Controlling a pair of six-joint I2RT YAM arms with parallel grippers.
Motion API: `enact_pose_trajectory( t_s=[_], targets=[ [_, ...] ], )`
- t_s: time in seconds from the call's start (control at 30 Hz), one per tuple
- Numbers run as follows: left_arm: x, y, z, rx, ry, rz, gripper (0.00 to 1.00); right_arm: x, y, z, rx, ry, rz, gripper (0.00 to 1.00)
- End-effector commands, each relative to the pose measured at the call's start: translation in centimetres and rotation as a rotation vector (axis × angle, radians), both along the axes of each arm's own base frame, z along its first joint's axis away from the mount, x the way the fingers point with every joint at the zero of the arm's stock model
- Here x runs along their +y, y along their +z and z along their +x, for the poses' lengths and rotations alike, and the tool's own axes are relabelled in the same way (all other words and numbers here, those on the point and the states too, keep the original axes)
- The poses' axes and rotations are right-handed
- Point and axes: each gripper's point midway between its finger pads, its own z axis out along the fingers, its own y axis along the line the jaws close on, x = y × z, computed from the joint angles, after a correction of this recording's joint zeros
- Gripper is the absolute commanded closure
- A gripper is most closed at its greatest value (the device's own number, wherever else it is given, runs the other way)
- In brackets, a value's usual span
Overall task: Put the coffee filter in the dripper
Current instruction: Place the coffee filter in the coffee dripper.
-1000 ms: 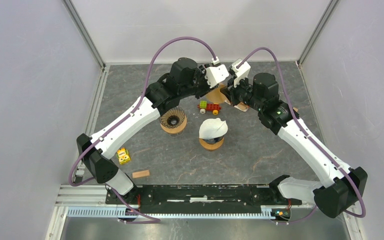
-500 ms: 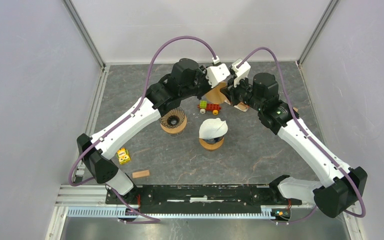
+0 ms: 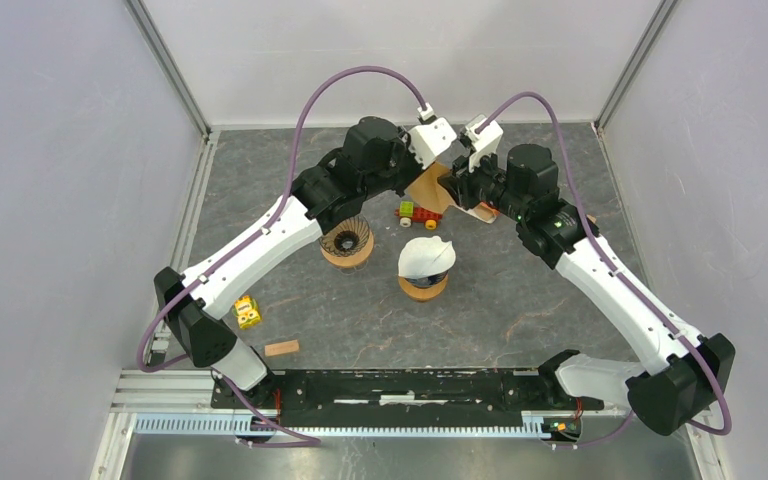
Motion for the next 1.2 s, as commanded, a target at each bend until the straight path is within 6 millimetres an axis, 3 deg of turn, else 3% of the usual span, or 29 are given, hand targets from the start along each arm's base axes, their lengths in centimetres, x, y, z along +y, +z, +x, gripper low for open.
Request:
enact_pose_trajectory(
  t_s=[0.0,0.13,0.27,0.53,0.9,1.17],
  targets=[
    [0.2,2.7,0.8,-0.016,0.108,-0.127,0.98,0.5,3.6,0.4,-0.082,0.005,0.054,0.66],
    [1.2,3.5,1.7,-0.029,0.196,-0.161,0.98,0.4,4.0,0.5,-0.05,-0.025,0.104,0.52],
    [2.0,4.3,2.1,-0.017,0.279,-0.22,0.98,0.7,4.1,0.1,-0.012,-0.02,0.172,0.44],
    [1.9,4.7,2.5,0.05,0.366,-0.34,0.98,1.7,4.1,-0.3,0.045,0.04,0.251,0.37],
    [2.4,4.7,2.4,0.151,0.45,-0.469,0.98,0.7,5.4,-0.4,-0.053,0.037,0.184,0.28],
    [2.6,4.4,1.9,0.308,0.493,-0.629,0.98,0.5,4.0,0.0,-0.035,0.018,0.167,0.26]
  ],
)
